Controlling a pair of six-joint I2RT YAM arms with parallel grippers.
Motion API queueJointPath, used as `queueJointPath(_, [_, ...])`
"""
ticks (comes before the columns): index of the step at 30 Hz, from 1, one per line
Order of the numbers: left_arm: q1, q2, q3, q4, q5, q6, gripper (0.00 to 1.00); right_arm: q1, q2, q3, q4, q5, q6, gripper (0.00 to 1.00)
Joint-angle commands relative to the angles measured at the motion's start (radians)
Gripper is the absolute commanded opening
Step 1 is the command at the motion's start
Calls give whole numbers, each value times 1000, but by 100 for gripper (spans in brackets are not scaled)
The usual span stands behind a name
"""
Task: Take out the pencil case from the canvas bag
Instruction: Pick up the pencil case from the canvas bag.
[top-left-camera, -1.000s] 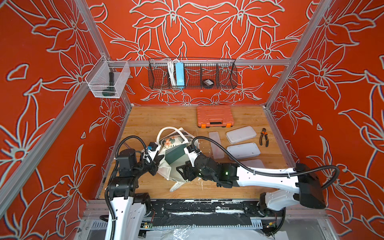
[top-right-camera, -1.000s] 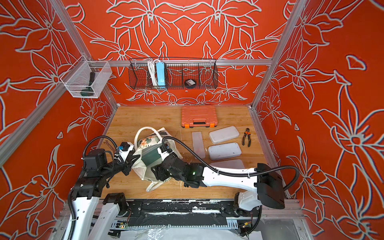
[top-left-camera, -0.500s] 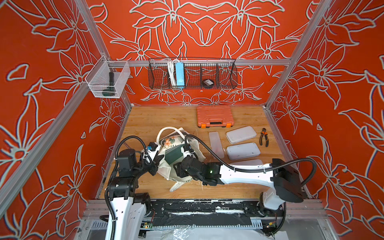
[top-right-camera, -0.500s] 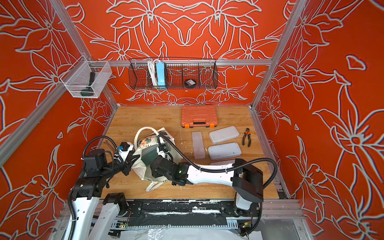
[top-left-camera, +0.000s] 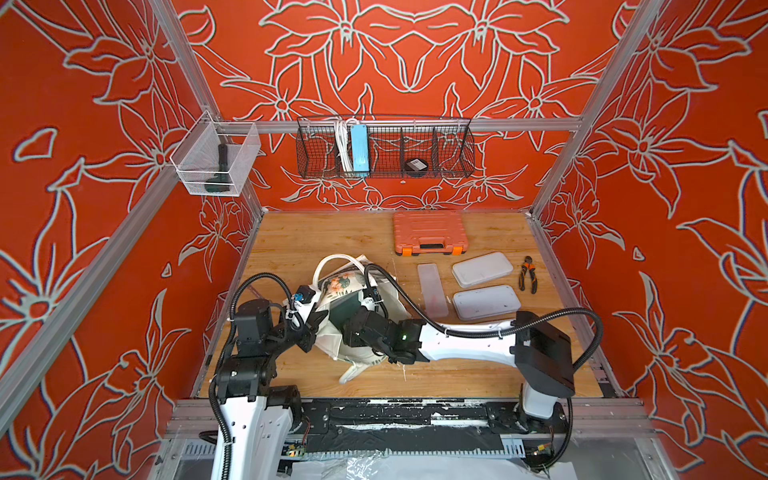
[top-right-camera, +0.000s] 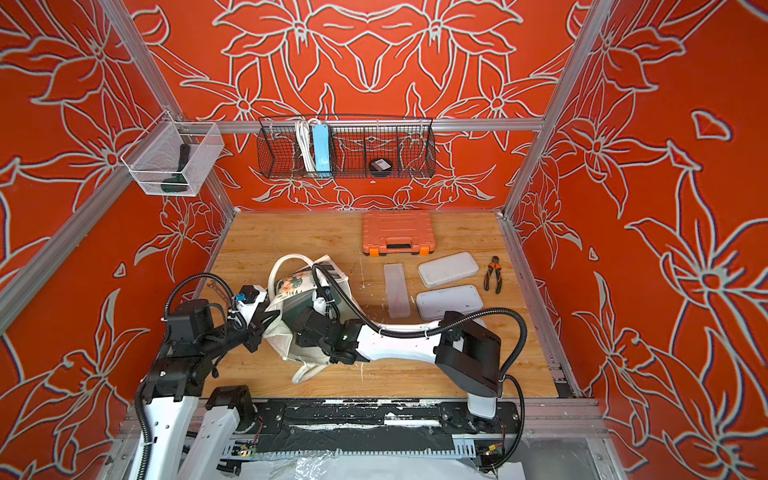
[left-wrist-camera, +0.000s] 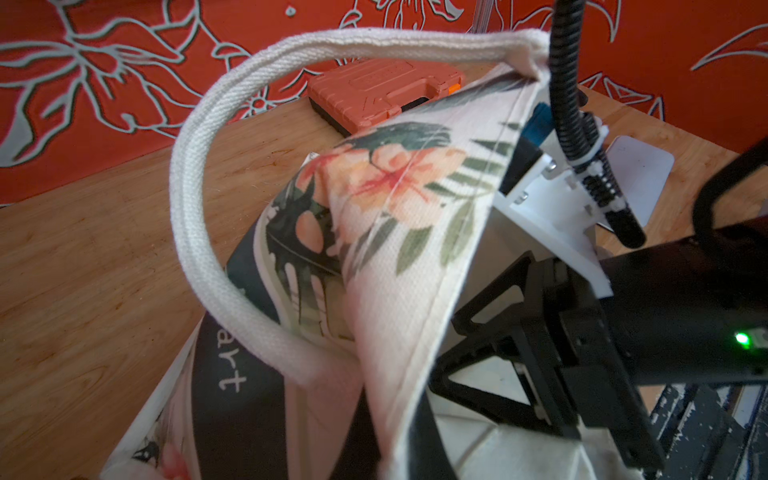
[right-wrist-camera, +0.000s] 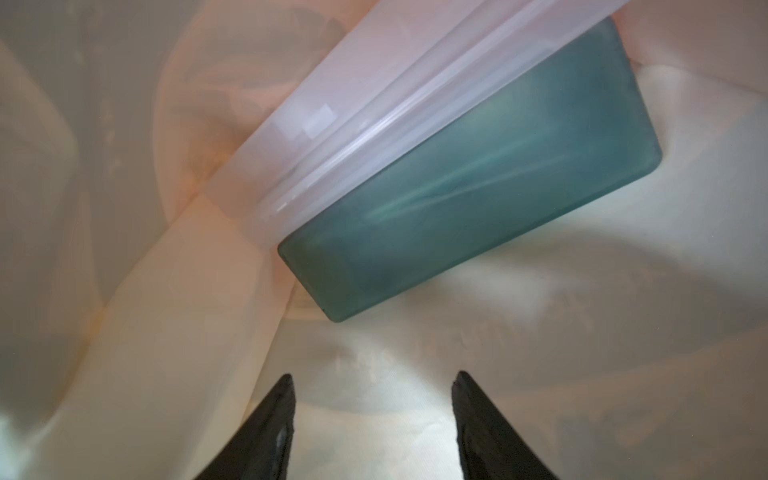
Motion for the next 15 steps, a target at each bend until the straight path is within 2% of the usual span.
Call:
queueJointPath(1, [7,-9,-15,-43,8,7,0,-26,20,21,11,1,66,61])
queueJointPath(9, [7,-10,-16,-41,21,7,0,-48,45,-21,103,61,300,61])
queueJointPath(15, [8,-13,-16,-47,34,15,0,-50,83,-59,296,79,467,59])
